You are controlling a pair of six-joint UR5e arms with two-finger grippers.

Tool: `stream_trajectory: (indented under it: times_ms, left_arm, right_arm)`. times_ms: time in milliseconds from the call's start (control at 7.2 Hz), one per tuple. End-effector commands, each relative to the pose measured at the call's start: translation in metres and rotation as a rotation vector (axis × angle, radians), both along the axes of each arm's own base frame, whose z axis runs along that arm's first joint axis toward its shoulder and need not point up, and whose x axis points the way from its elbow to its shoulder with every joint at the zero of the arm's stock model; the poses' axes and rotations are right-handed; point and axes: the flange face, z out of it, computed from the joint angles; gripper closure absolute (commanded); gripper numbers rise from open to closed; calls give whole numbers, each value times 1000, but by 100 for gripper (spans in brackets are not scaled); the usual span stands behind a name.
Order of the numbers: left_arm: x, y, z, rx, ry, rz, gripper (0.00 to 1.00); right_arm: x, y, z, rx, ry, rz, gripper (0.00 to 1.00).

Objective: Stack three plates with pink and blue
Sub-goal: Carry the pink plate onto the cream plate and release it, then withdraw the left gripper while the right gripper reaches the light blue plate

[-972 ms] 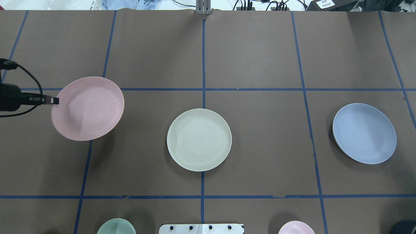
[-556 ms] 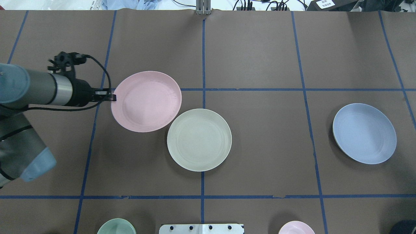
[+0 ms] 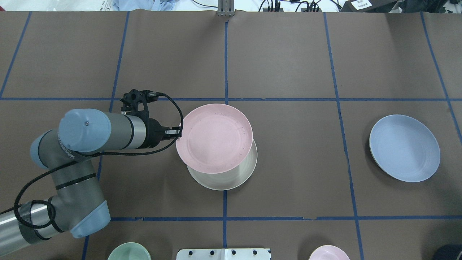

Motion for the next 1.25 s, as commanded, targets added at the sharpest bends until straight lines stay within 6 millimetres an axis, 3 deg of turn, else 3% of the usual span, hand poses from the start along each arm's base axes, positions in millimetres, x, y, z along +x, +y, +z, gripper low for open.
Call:
stream_trajectory:
  times_ms: [0,139,278,417,556,694,833,972,1111]
  left_arm:
    - [23,9,5,-4,-17,19,70]
    - [25,7,7,5,-27,8,1]
    - [18,6,3,19,-21,4,0]
    - [-11,-15,-2,111,-51,43,0]
    - [-58,-49,3,198,-115,109,0]
    - [-104,-63,26,246,-161,155,0]
    - [-132,-66,46,272,-197,155,0]
    - [-136,-66,50,269,-204,150,0]
    - [-138,-67,50,271,-203,148,0]
  right_arm:
    - [0,0,0,1,0,-1,0]
    - [0,0,0,-2,0,0,0]
    - [0,1,2,-7,-1,1,0]
    - [-3,2,1,-74,-26,53,0]
    - [-30,6,2,-102,-43,82,0]
    - [-63,28,18,-129,-28,151,0]
    - [-99,54,27,-150,-69,225,0]
    - [-131,75,54,-143,-72,247,0]
    - [-145,83,81,-127,-103,262,0]
